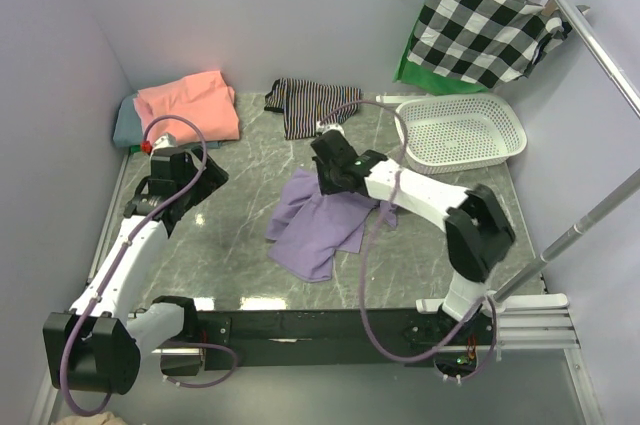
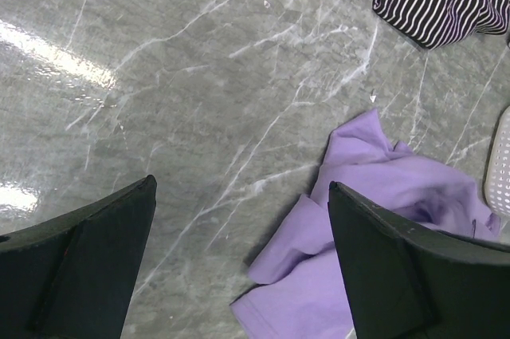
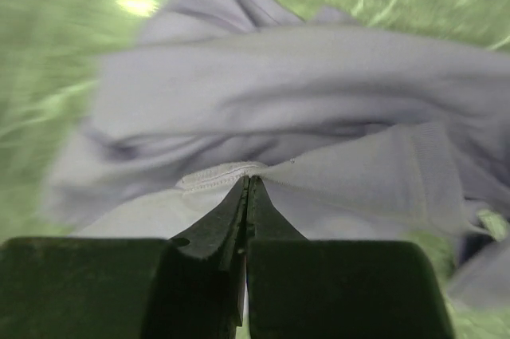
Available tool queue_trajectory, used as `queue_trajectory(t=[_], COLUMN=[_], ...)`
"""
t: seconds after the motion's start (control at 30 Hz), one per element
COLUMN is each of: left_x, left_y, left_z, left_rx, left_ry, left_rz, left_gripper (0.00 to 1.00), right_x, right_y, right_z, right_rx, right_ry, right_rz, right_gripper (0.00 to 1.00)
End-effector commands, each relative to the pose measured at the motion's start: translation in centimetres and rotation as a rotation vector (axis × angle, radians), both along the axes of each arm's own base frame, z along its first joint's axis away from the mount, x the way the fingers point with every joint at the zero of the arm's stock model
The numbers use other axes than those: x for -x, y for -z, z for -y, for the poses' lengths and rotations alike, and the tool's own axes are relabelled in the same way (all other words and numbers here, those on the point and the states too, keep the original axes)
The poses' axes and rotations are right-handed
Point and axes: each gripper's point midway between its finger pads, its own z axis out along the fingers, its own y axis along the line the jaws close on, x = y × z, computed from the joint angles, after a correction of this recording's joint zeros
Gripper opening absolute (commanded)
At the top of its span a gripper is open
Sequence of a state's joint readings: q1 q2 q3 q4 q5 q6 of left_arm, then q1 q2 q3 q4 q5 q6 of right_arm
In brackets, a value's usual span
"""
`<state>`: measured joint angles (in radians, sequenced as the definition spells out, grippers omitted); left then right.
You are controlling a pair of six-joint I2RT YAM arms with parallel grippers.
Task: Fold and stack the t-shirts
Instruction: Flatten the tshirt out
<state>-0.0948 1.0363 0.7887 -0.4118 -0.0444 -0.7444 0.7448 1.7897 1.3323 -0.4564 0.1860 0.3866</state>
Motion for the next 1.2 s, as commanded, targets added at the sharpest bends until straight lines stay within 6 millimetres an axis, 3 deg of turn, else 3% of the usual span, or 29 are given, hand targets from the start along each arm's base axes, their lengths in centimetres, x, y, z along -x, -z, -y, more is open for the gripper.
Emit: queue_trajectory(t=[0.0, 0.23, 0.37, 0.4, 0.47, 0.5, 0.63, 0.73, 0.8, 0.83, 0.9, 0.93, 1.03, 1.17], left_x=[-0.6, -0.4, -0.7, -0.9, -1.0, -1.0, -0.8, -1.0, -1.7, -1.2, -1.6, -0.8, 0.4, 2.7], left_y=[-0.9, -0.8, -0.8, -0.8, -0.6, -0.4, 2.6, 4.4, 4.4, 5.2, 5.0, 5.7, 6.4, 8.2], left_z=[0.3, 0.5, 1.9, 2.5, 4.7, 5.3, 8.0, 9.9, 11.2, 13.0, 14.6, 16.4, 18.8, 20.4], left_rx=[0.002, 0.010, 0.054, 0.066, 0.131, 0.141, 0.166, 0.168, 0.154, 0.142, 0.101, 0.082, 0.013, -0.055], left_ry=[0.025, 0.037, 0.105, 0.140, 0.251, 0.295, 0.418, 0.455, 0.466, 0.510, 0.538, 0.587, 0.633, 0.661], left_rz=[0.042, 0.045, 0.063, 0.072, 0.073, 0.072, -0.022, -0.072, -0.065, -0.085, -0.062, -0.080, -0.079, -0.089], left_gripper=[0.94, 0.94, 0.94, 0.93, 0.94, 0.94, 0.91, 0.90, 0.89, 0.89, 0.88, 0.88, 0.88, 0.88], right_x=[-0.1, -0.5, -2.8, -4.1, -5.8, -6.8, -9.0, -10.3, -11.0, -11.3, -12.0, -12.2, -12.8, -13.1], right_y=[-9.1, -17.8, -23.6, -24.4, -25.8, -25.9, -26.2, -25.4, -24.6, -24.4, -23.6, -23.4, -22.9, -22.1], right_z=[-0.3, 3.8, 7.3, 9.3, 11.0, 12.4, 14.7, 15.4, 15.5, 15.3, 15.5, 15.4, 15.7, 15.8], right_rx=[-0.091, -0.090, -0.073, -0.045, -0.028, -0.007, 0.006, 0.020, 0.022, 0.015, 0.015, 0.010, 0.007, -0.008], right_ry=[-0.017, 0.087, 0.189, 0.238, 0.296, 0.328, 0.385, 0.397, 0.397, 0.391, 0.394, 0.389, 0.392, 0.386], right_rz=[0.190, 0.415, 0.578, 0.600, 0.624, 0.635, 0.654, 0.635, 0.626, 0.623, 0.603, 0.596, 0.582, 0.560], right_gripper=[0.00, 0.00, 0.00, 0.00, 0.00, 0.00, 0.00, 0.00, 0.00, 0.00, 0.00, 0.00, 0.00, 0.00])
